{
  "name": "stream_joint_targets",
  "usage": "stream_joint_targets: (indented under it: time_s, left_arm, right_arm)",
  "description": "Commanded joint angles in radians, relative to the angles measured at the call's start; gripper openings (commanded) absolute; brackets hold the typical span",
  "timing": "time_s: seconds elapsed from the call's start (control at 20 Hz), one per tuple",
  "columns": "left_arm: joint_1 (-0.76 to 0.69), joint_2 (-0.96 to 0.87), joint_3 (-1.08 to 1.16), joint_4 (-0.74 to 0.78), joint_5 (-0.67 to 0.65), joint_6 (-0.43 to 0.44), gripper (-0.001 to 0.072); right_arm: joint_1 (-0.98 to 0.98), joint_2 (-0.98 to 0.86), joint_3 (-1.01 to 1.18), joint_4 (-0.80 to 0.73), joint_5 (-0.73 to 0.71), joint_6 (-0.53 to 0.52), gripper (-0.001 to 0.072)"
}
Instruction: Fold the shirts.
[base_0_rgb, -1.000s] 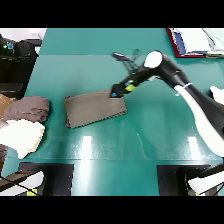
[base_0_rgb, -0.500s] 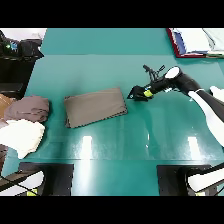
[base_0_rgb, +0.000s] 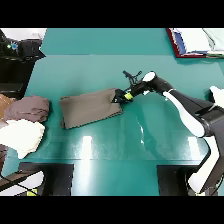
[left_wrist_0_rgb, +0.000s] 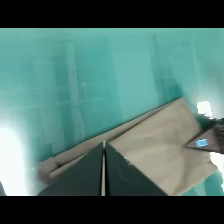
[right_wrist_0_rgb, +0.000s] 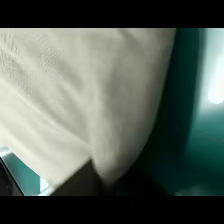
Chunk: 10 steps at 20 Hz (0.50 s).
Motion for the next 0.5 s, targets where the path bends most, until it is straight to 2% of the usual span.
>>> stream_joint_targets:
  time_s: [0.0,0.15,0.45]
  left_arm:
    - [0.000,-0.005,0.000,-0.039,-0.016,0.007,0.0029]
    - [-0.051,-0.006,0.000,-0.024,-0.017,0.007,0.0028]
    - [-0.238,-0.006,0.000,-0.009,0.024,0.007,0.0029]
  right_arm:
    - [0.038,-0.045,0.095,0.022,0.044,-0.030,0.0014]
    - [-0.012,0.004,0.119,-0.020,0.045,-0.029,0.0014]
    - [-0.303,0.237,0.118,-0.286,0.145,0.027,0.0014]
